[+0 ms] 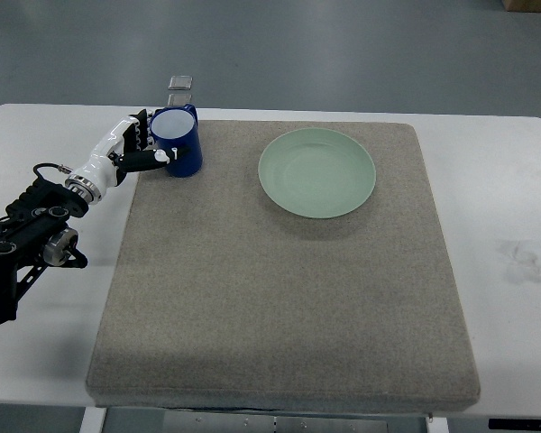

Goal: Place cup left of plate with left hand

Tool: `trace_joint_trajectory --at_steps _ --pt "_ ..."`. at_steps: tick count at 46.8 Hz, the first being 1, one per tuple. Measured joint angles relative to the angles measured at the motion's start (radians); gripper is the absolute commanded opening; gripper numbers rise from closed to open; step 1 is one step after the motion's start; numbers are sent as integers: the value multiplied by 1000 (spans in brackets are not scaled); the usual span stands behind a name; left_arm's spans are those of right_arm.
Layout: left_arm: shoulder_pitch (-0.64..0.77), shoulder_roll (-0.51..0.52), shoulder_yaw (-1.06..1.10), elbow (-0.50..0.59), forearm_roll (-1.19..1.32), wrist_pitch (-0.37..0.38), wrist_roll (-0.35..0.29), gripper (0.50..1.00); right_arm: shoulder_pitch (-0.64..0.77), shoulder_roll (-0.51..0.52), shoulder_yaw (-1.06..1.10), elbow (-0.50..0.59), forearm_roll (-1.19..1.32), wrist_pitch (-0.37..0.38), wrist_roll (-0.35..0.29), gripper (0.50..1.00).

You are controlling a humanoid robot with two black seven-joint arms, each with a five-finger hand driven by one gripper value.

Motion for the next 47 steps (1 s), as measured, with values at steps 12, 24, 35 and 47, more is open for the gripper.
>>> trace_joint_trajectory --at_steps 12,24,35,47 --pt "-1 -9 1 0 3 6 0 971 0 0 0 0 0 0 0 932" --pt "-1 -8 -6 -6 -2 15 0 996 0 0 0 0 0 0 0 932" --pt "-1 12 -33 -45 -5 12 0 996 0 0 0 0 0 0 0 932" --pt "3 44 -148 -149 -5 -16 0 999 0 0 0 0 0 0 0 932"
